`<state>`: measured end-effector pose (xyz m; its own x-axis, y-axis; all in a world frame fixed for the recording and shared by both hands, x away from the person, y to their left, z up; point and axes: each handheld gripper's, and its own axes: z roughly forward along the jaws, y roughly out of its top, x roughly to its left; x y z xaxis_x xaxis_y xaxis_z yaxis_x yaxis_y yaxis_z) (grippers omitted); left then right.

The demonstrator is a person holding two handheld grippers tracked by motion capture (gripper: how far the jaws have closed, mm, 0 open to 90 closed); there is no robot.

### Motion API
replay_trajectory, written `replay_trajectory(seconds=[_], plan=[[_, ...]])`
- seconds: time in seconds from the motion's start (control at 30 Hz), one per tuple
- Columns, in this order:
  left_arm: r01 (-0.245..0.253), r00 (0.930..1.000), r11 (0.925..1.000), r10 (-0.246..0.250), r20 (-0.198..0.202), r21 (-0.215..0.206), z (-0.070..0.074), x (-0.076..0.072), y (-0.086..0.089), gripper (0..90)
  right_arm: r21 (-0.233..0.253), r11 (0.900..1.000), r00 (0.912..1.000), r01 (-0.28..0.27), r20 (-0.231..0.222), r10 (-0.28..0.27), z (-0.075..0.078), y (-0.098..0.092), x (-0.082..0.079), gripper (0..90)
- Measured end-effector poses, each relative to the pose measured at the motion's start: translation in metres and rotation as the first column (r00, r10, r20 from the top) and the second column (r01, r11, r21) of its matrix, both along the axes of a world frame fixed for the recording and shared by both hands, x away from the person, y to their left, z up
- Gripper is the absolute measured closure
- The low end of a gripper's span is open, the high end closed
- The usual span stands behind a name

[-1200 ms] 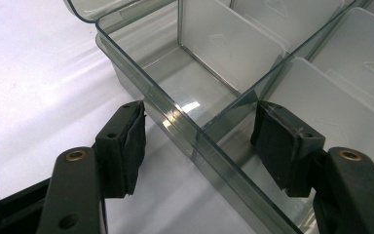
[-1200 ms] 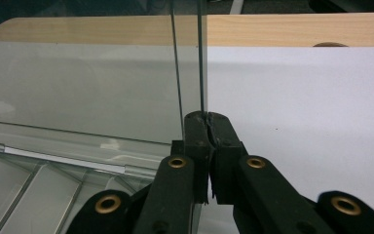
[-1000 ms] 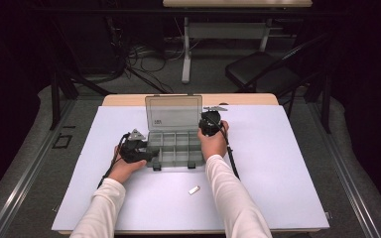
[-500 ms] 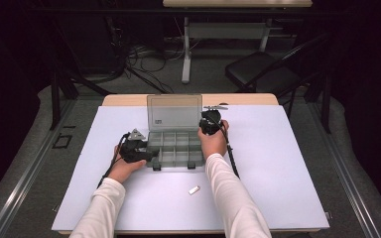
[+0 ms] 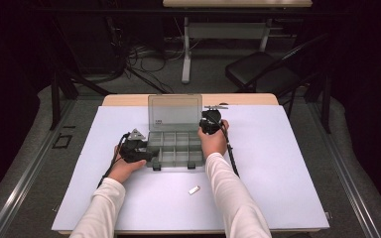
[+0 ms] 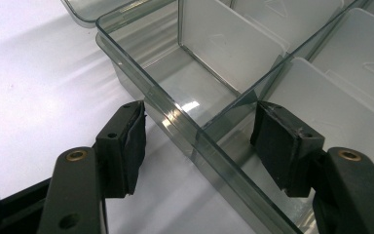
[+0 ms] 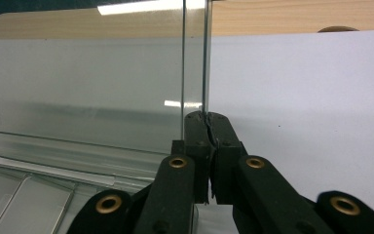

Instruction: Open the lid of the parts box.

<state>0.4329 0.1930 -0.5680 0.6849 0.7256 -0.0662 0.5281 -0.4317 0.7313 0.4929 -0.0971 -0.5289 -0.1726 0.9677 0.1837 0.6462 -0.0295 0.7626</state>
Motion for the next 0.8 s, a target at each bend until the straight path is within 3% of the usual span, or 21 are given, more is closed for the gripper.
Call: replay_trajectory(seconds=[0.8], plan=[[-0.004,1.0000,1.0000,0.004,0.002,-0.001,0.000,0.000,0.000,37.3,0.014,1.000,0.9996,0.004,-0.030,-0.003,-0.011,-0.001,0.005,89.0]])
